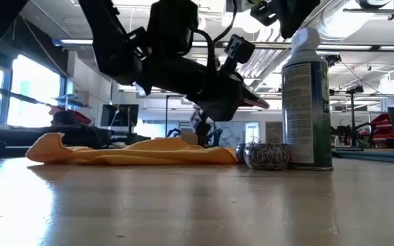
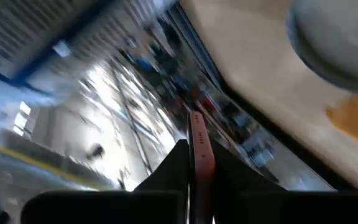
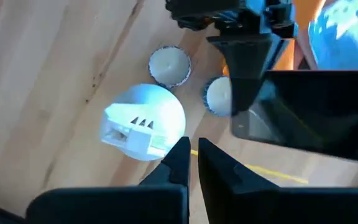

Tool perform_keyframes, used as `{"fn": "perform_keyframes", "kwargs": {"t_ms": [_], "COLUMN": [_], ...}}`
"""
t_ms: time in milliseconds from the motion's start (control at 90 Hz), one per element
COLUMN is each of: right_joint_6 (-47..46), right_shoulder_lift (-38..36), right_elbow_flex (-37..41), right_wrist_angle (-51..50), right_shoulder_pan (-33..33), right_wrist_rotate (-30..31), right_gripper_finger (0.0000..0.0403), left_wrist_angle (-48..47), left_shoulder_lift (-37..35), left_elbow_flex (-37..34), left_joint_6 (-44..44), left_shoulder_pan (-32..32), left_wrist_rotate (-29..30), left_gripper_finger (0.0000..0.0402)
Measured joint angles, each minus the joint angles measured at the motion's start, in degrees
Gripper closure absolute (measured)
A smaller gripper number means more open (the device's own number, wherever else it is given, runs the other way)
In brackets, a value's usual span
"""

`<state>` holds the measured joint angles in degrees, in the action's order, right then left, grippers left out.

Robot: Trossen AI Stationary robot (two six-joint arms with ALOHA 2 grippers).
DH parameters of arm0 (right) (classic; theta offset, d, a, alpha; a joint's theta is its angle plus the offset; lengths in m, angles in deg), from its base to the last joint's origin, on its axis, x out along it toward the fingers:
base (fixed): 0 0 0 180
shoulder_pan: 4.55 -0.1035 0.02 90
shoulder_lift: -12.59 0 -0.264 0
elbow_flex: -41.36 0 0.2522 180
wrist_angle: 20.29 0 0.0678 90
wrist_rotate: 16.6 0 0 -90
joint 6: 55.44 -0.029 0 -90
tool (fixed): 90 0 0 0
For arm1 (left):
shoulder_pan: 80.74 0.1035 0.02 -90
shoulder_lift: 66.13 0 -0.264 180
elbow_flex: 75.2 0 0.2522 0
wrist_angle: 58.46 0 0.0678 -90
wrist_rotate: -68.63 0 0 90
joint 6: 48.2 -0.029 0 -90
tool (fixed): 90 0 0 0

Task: Apply microfiber cloth
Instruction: Spray the pink phone using the white spray bottle

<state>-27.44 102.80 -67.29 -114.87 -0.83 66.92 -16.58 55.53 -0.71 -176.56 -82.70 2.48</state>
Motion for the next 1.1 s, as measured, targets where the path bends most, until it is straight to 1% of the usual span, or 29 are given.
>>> {"fn": "perform_keyframes", "kwargs": {"t_ms": [67,111,200,322,467,600,689,889,1033,1100], "right_joint_6": [-2.7,-3.7,-4.7,-5.5,-3.8,-2.2,-2.3,-2.6,-2.9,-3.4], "right_shoulder_lift": [0.0,0.0,0.0,0.8,2.3,2.7,2.4,2.6,3.2,3.5], "right_elbow_flex": [0.0,0.0,0.0,0.0,0.1,0.0,0.0,0.0,0.0,0.0], "right_wrist_angle": [-0.6,-1.2,-1.3,-1.3,-1.4,-1.6,-1.7,-2.1,-2.0,-2.0], "right_shoulder_pan": [0.0,0.0,0.0,0.0,0.0,0.0,0.1,0.2,0.2,0.2], "right_wrist_rotate": [0.0,0.0,-0.5,-1.6,-1.7,-1.7,-1.7,-2.1,-3.3,-3.4], "right_gripper_finger": [0.0403,0.0403,0.0403,0.0403,0.0403,0.0403,0.0403,0.0403,0.0403,0.0403], "left_wrist_angle": [1.8,1.9,1.8,1.8,1.8,1.5,1.8,1.7,1.7,1.8], "left_shoulder_lift": [0.0,0.0,0.0,0.0,0.0,0.0,0.0,0.0,0.0,0.0], "left_elbow_flex": [0.1,0.6,1.8,2.5,2.4,2.3,2.3,2.3,2.3,1.8], "left_joint_6": [-3.8,-6.4,-9.9,-10.8,-10.8,-10.1,-8.8,-8.8,-8.3,-7.4], "left_shoulder_pan": [1.6,2.5,4.0,5.1,5.0,4.3,4.1,3.9,3.0,2.4], "left_wrist_rotate": [-5.1,-7.2,-9.1,-11.5,-11.3,-8.2,-7.4,-8.3,-6.6,-6.8], "left_gripper_finger": [0.0392,0.0392,0.0392,0.0392,0.0392,0.0392,0.0392,0.0392,0.0392,0.0392]}}
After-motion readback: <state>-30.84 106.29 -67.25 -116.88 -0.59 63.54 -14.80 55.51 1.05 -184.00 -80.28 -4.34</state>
